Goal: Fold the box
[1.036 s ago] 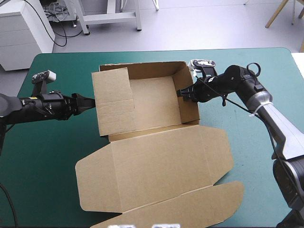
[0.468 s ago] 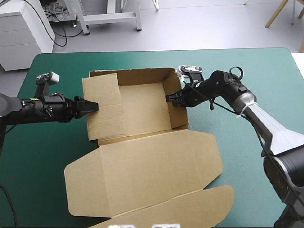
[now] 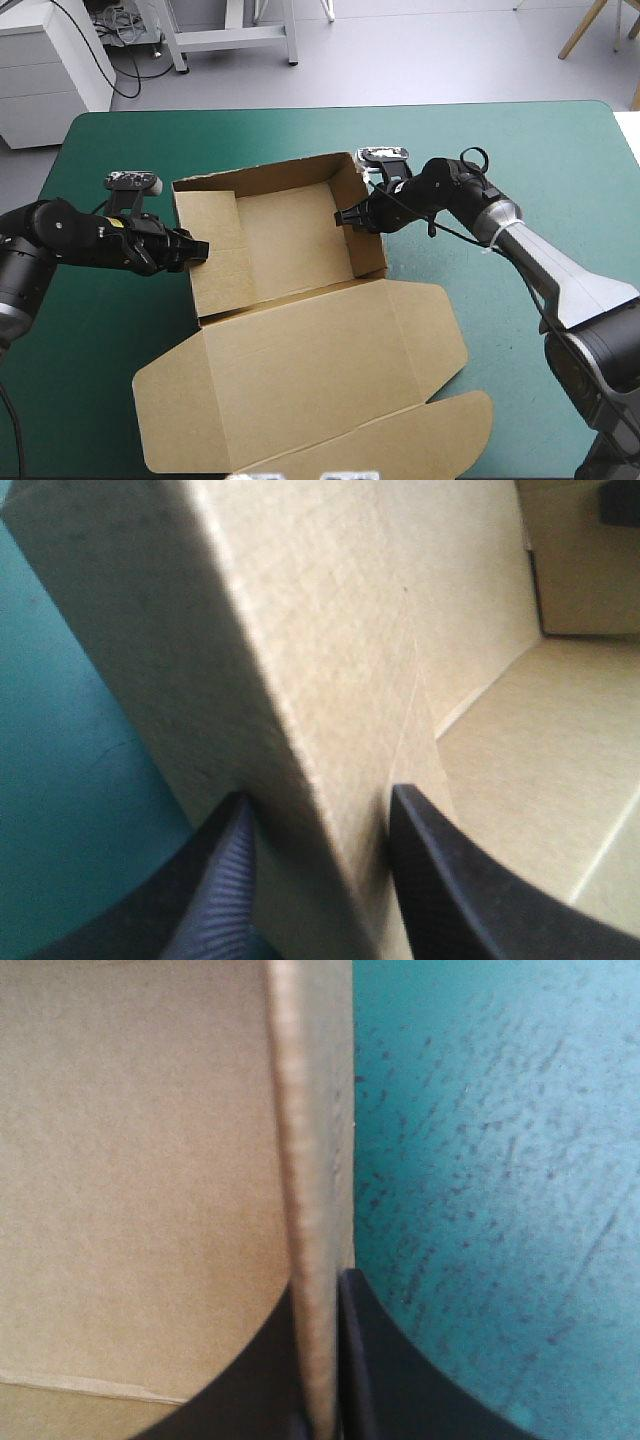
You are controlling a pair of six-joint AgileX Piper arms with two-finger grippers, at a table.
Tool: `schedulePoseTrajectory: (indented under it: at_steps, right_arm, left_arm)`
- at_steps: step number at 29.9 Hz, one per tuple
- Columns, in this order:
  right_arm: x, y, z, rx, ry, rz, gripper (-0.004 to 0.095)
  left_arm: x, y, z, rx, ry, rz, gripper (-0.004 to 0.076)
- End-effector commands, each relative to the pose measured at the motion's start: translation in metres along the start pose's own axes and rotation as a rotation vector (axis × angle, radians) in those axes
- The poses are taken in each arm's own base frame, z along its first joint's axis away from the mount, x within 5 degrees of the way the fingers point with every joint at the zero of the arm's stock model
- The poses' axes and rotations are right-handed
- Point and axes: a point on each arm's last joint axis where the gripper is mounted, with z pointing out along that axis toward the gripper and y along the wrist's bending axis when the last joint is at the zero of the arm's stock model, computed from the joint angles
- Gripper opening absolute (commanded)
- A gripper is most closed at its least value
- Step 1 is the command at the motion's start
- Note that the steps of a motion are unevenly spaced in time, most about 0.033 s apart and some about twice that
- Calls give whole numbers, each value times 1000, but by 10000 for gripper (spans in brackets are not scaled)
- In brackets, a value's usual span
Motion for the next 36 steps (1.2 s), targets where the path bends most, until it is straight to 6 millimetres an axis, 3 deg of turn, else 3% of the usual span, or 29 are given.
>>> schedulePoseTrajectory:
  at_steps: [1,9,18,21,26,32,36]
  right_arm:
    - [-11,20,-27,-71,-84,28,-18]
    - [-11,20,-27,-74,-80,58,-18]
    - [-11,20,-27,-79,-80,78,-18]
    - [-11,20,-27,-76,-80,75,-18]
    - [-10,19,-27,-67,-74,59,-17]
    - [-6,15,-36,12,-41,-1,-17]
    - [-5,13,-59,114,-61,-18,-18]
  left_arm:
    - [-5,-8,-9,-73,-82,-6,292]
    - [-10,-4,-5,-117,-124,-84,293]
    - [-14,9,31,-146,3,-211,290]
    - [-16,6,35,-167,-9,-166,225]
    - [-19,-7,40,-193,-66,-89,-12]
    - [-27,-28,51,-197,-105,-14,-10]
    - [-40,-43,63,-174,-85,8,-10]
